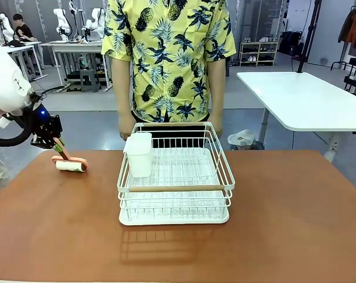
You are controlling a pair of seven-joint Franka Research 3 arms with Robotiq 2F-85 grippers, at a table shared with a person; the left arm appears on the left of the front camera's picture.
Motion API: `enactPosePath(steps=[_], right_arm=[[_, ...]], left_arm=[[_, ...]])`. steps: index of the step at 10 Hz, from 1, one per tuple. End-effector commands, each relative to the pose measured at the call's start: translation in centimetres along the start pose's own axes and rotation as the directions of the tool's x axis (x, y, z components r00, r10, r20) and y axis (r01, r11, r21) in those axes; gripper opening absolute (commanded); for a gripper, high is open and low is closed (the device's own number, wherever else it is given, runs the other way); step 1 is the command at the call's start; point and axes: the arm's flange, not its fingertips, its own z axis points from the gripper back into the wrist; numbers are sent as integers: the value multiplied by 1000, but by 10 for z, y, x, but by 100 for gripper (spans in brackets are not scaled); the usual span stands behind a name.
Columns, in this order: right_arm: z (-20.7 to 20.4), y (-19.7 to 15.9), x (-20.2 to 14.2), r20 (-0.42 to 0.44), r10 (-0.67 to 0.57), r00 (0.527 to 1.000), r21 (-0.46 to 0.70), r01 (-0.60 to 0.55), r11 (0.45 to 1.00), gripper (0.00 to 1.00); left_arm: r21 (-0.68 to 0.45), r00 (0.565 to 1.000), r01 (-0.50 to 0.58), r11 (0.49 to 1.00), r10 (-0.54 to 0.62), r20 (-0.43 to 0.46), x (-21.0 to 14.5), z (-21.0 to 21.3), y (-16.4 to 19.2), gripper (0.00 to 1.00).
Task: Clean the table.
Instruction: Place the Lint Roller down when the Dish drying rack is positioned in the middle of the table.
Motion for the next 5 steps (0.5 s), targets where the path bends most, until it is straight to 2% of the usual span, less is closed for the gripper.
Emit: enactPosePath(steps=[1, 2, 3, 4, 5], right_arm=[[2, 2, -2, -1, 9, 1000, 10, -9, 1000, 100], [2, 2, -2, -1, 9, 1000, 10, -9, 1000, 100], [2, 2, -2, -1, 9, 1000, 10, -9, 1000, 100], [2, 2, -2, -1, 9, 1000, 10, -9, 1000, 100], [2, 2, -2, -1, 9, 1000, 10, -9, 1000, 100]], left_arm=[[40, 1000, -16, 999, 16, 5, -5, 7, -1, 53], [54, 1000, -18, 998, 17, 18, -5, 13, 1, 80], [76, 999, -26, 997, 24, 24, -7, 22, 3, 85], [84, 998, -56, 995, 53, 29, -7, 31, 3, 100], [122, 999, -48, 991, 45, 27, -9, 40, 2, 100]])
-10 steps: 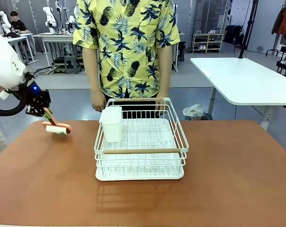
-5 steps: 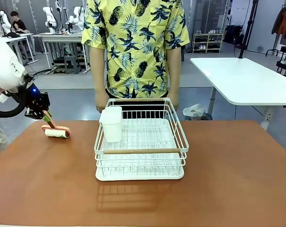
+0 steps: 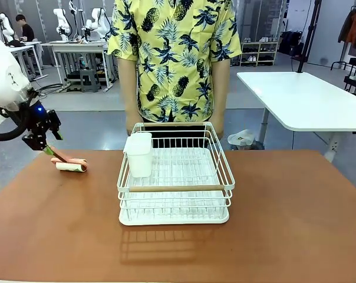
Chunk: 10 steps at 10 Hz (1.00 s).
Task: Clean the table.
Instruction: Place the Lint Roller down when the Dish drying rack is positioned in the middle of the table.
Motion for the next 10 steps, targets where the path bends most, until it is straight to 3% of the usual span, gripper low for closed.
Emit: enactPosePath(steps=[1, 2, 3, 5, 6, 7, 10], right_arm=[[2, 2, -2, -1, 9, 1000, 10, -9, 1000, 100], [2, 2, -2, -1, 9, 1000, 10, -9, 1000, 100], [2, 2, -2, -1, 9, 1000, 10, -9, 1000, 100], [2, 2, -2, -1, 9, 1000, 10, -9, 1000, 100], [2, 2, -2, -1, 9, 1000, 10, -9, 1000, 100], [2, 2, -2, -1, 9, 1000, 10, -9, 1000, 100], [2, 2, -2, -1, 9, 1000, 10, -9, 1000, 100]], left_arm=[[161, 999, -45, 986, 48, -12, -8, 27, 0, 100], [271, 996, -67, 960, 78, -31, -8, 31, -1, 100], [302, 993, -96, 948, 113, -40, -5, 34, -4, 100], [292, 989, -119, 949, 140, -53, -3, 33, -5, 100], [291, 990, -78, 954, 109, -92, 0, 32, -6, 100], [290, 993, -87, 953, 106, -50, -5, 32, 4, 100], [290, 993, -87, 953, 106, -50, -5, 32, 4, 100]])
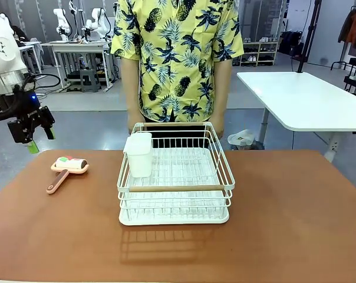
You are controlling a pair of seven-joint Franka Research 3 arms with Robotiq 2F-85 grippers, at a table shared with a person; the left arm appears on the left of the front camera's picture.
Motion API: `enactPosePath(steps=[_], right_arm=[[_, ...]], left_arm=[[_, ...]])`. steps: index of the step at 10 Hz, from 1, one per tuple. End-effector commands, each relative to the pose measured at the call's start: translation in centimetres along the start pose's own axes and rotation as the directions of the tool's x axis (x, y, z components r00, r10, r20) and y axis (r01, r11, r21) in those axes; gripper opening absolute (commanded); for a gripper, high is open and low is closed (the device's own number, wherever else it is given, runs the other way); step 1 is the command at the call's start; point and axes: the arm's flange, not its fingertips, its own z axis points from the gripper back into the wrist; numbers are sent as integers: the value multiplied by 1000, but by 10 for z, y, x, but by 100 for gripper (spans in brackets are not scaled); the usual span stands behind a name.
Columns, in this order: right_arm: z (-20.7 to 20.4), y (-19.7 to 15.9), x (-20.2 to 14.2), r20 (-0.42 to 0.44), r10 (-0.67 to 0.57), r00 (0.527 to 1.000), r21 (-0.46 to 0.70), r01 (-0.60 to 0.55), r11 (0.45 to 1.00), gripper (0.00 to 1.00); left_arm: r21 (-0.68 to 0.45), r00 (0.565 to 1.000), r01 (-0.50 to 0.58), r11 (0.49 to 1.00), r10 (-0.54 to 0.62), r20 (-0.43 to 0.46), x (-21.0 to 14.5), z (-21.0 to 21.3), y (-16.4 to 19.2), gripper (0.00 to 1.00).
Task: Clean the table.
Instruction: Place the Lint Roller down when the Dish drying rack is positioned in the middle of the table.
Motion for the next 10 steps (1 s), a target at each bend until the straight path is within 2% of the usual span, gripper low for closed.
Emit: enactPosePath(steps=[1, 10], right_arm=[[2, 2, -2, -1, 9, 1000, 10, -9, 1000, 100], [2, 2, -2, -1, 9, 1000, 10, -9, 1000, 100]], left_arm=[[-2, 1000, 0, 1000, 0, 6, 0, -1, 5, 100], [-2, 1000, 0, 1000, 0, 6, 0, -1, 5, 100]])
